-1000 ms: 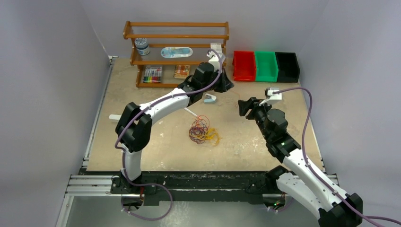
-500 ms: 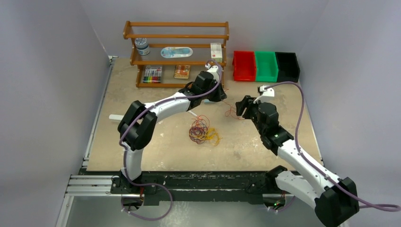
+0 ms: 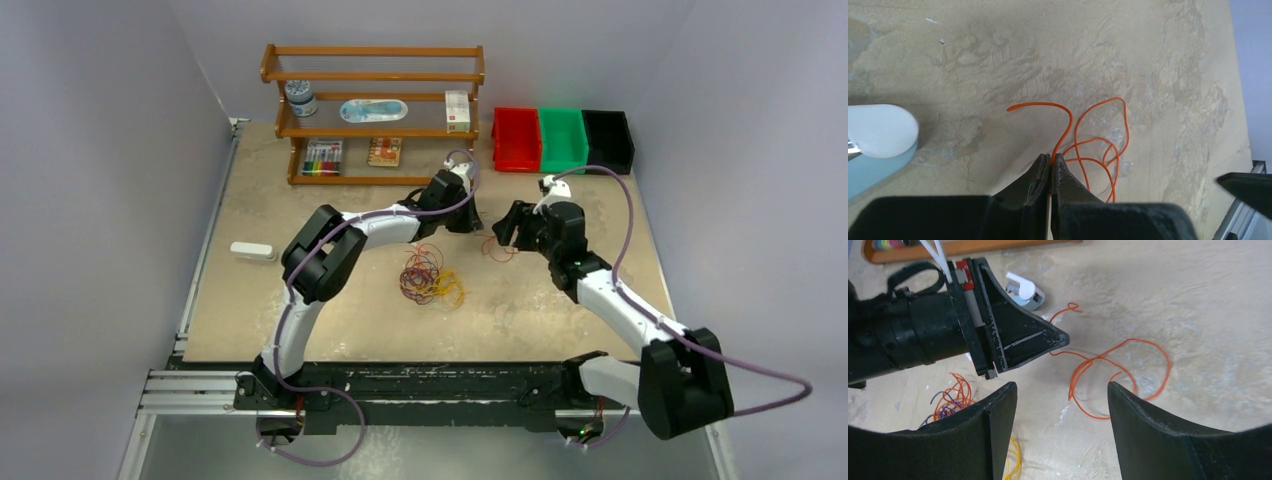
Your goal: Untangle the cables
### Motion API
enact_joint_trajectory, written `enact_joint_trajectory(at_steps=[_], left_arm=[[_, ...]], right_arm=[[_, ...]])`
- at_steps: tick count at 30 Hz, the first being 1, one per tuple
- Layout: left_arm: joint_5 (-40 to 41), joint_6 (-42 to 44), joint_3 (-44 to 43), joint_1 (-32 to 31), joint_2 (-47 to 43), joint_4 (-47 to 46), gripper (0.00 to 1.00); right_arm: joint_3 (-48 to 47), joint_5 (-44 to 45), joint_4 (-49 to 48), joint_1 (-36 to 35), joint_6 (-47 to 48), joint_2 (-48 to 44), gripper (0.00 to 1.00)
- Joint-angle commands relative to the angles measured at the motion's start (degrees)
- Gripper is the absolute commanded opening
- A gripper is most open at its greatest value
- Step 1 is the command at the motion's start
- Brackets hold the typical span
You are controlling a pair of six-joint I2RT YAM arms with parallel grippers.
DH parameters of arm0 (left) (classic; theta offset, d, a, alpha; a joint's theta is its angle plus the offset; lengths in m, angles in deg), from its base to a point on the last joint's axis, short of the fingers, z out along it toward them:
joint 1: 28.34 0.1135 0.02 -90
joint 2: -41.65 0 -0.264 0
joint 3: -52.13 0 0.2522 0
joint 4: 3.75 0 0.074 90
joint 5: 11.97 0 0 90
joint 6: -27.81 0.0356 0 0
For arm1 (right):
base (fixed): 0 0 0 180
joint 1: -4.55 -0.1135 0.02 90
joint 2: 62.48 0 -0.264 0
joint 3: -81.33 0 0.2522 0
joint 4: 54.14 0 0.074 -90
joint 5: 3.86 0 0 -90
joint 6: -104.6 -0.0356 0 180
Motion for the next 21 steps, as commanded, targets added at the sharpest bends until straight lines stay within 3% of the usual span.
enact_joint_trajectory(at_steps=[1,11,21], left_arm=[[-1.2,-1.1,-3.4,-0.4,0.3,-3.9,0.0],[-1.7,-1.0,-2.2,-0.4,0.6,-4.8,0.0],[-1.9,-1.2,-1.6,-0.4,0.7,-5.6,0.0]], right_arm=[[-2.2,-8.1,-6.5,0.6,0.7,5.2,0.69],[-7.7,-6.9,-6.4,0.7,2.1,19.1,0.66],[-8.5,-5.3,-6.3,0.7,3.5,25.4,0.57]])
